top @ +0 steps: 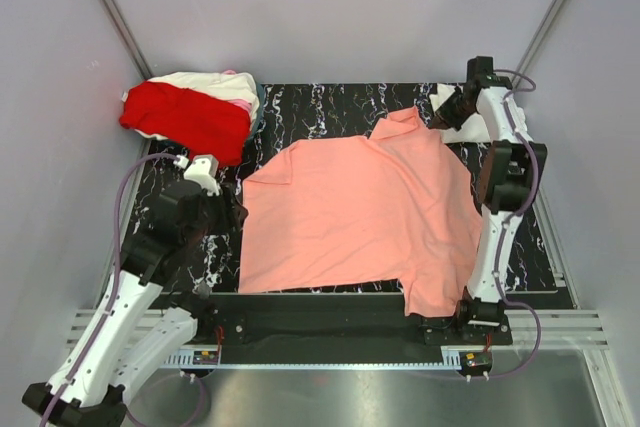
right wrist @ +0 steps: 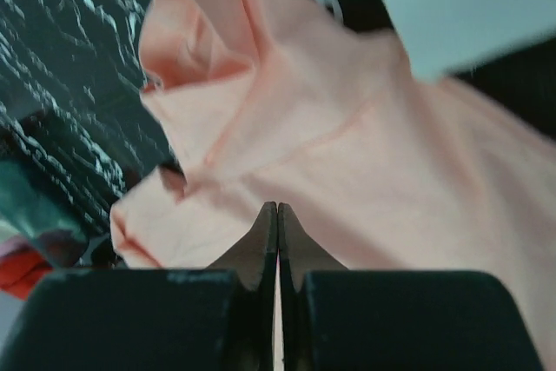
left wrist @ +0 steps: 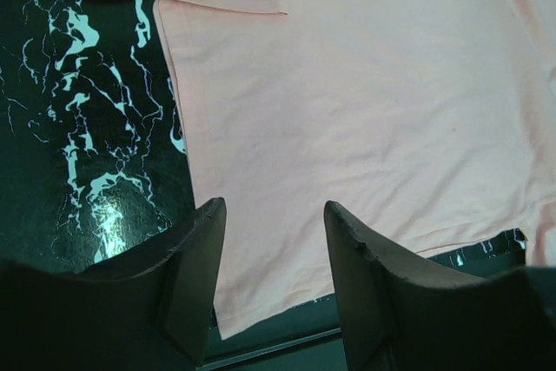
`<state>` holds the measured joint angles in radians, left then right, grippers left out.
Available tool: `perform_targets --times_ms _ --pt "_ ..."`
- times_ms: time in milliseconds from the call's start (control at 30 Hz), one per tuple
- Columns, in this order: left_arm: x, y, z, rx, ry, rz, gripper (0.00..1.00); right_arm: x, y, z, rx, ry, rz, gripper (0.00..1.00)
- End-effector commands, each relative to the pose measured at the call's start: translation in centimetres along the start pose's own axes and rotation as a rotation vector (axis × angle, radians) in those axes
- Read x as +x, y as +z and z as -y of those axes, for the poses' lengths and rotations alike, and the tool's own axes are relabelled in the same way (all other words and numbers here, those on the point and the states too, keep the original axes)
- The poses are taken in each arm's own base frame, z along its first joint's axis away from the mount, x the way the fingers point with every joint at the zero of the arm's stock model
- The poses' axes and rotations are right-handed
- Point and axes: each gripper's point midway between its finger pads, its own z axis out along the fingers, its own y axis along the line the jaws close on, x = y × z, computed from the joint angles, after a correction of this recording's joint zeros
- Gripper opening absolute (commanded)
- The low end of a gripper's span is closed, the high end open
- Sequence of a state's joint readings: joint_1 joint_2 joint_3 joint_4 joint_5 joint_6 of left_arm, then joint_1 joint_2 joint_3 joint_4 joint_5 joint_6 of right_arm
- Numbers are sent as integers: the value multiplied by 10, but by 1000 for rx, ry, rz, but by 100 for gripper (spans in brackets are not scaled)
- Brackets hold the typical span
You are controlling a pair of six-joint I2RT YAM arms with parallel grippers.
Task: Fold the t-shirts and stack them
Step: Flatten the tshirt out
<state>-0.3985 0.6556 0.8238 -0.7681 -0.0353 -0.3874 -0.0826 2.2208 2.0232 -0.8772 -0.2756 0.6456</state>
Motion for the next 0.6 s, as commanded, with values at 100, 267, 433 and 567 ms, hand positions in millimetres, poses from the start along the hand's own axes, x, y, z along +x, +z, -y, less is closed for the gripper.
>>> perform_targets --times_ms 100,267,433,567 --pt "-13 4 2 5 19 49 54 -39 45 -11 60 -57 74 0" --pt "-13 4 3 11 21 49 54 -42 70 -14 57 -47 81 0" --pt "-13 4 3 10 20 50 54 -28 94 -23 51 -61 72 0" --pt "-14 3 3 9 20 52 54 -13 109 -31 52 -65 55 0"
